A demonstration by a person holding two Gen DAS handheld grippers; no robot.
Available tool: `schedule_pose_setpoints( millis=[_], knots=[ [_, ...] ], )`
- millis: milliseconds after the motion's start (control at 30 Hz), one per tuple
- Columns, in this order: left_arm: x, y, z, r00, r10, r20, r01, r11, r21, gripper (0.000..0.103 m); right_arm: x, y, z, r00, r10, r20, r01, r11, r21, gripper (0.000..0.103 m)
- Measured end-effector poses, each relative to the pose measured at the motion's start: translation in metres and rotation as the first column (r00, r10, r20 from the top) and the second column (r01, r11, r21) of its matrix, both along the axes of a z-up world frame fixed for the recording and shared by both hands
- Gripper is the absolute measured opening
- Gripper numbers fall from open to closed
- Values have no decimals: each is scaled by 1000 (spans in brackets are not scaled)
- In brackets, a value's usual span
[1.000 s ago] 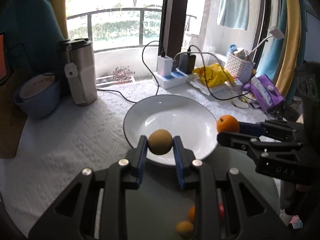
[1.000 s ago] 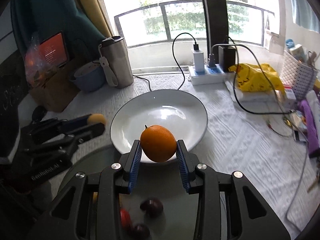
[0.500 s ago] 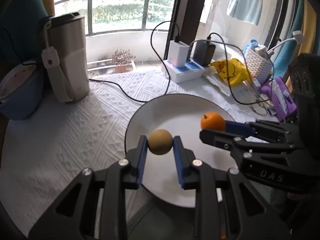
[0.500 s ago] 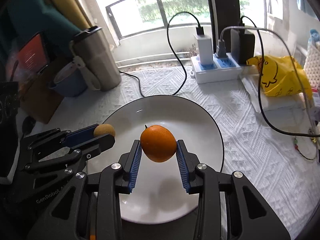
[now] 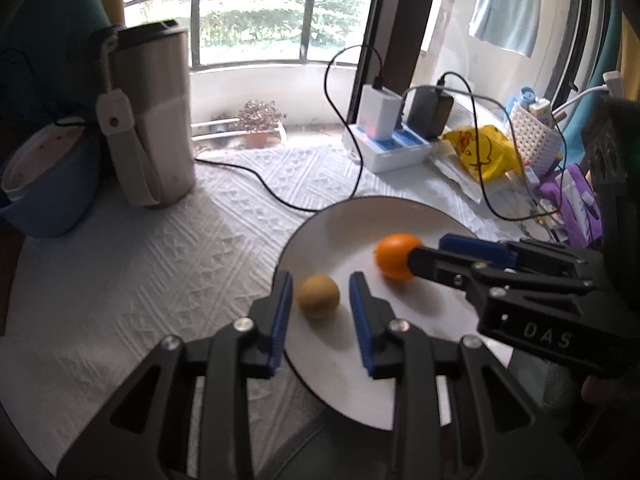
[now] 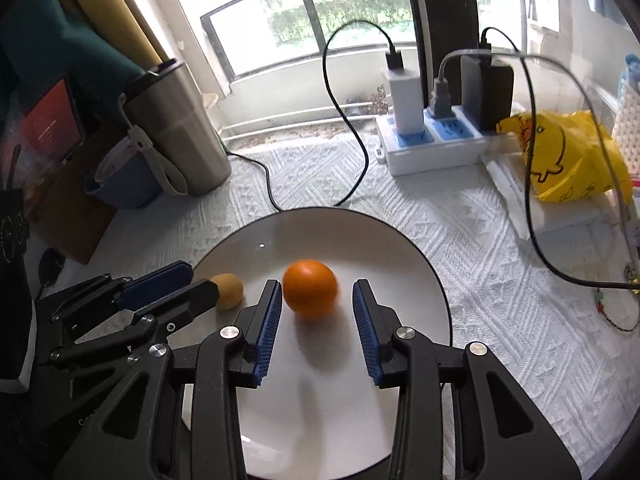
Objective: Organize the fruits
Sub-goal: 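Lower and release the kiwi and orange onto the plate with both grippers, then withdraw both open grippers from the plate back over the mat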
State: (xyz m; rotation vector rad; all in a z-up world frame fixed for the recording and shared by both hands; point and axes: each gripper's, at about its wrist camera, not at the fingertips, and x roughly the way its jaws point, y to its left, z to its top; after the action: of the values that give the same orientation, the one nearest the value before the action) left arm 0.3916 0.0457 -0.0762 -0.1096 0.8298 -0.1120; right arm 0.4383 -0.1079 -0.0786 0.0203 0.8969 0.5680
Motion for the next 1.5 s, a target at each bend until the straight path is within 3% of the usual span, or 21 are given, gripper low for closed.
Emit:
schedule_pose_setpoints(
  millis=[100, 500, 1167, 1400, 1433, 1467, 1500],
  knots=[
    [-11, 1, 9, 1000, 9, 24, -9, 1000, -13, 43, -7, -1, 8, 1000, 2, 19, -2, 1000, 4, 40],
    [-67, 2, 37, 995, 47, 91, -44, 999, -29, 45, -60, -12, 35, 996, 8, 84, -9, 1000, 3, 40],
    [-157, -8, 57, 987, 42, 154, -36, 998, -45, 46, -158, -31, 60, 985, -13, 170, 11, 1000, 11, 40],
    [-190, -11, 60, 983, 42, 182, -41, 999, -8, 48, -194, -40, 63, 978, -13, 208, 13, 1000, 2, 40],
    [-195, -13, 59, 982, 41, 183, -41, 999, -6, 65, -199, -43, 63, 977, -15, 211, 15, 1000, 2, 41],
    [-198, -14, 57, 982, 42, 183, -41, 999, -8, 94, -203, -45, 63, 977, -16, 214, 15, 1000, 2, 43],
    [-202, -15, 56, 982, 41, 185, -39, 999, -14, 103, -207, -47, 63, 977, -16, 215, 16, 1000, 3, 48]
  ],
)
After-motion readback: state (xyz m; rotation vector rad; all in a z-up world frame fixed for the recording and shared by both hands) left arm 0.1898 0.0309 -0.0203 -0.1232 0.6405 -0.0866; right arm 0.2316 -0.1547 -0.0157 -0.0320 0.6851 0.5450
